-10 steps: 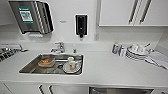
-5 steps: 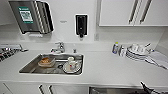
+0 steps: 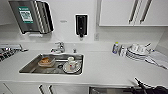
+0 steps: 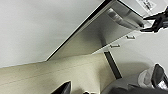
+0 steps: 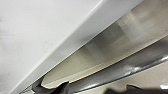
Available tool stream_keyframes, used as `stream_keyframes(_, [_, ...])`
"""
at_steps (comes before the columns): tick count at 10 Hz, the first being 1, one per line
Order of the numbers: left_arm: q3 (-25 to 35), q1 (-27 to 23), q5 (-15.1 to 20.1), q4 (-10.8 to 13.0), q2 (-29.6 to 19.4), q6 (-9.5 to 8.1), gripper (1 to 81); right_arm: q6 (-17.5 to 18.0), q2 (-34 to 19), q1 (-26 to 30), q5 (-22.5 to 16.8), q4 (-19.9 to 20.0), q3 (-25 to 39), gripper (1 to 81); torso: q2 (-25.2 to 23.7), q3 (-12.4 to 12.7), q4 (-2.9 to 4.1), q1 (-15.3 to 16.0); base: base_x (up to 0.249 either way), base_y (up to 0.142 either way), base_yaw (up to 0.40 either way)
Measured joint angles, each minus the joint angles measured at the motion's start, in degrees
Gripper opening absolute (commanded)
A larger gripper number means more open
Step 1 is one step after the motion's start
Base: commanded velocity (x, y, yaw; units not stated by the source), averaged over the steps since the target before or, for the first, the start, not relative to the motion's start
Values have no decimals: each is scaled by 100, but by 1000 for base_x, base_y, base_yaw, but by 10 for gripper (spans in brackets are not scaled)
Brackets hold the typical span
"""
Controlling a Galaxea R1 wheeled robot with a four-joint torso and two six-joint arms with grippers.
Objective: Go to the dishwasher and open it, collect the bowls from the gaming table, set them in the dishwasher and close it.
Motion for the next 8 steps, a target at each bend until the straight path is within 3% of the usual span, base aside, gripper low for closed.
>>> stream_keyframes(3, [-10,2,0,4,18,7,811,101,234,11,-284,88,-683,811,0,-2,0,0,0,0,0])
stream_keyframes(8, [-118,35,6,20,143,10,811,140,511,-377,-41,118,-992,811,0,-2,0,0,0,0,0])
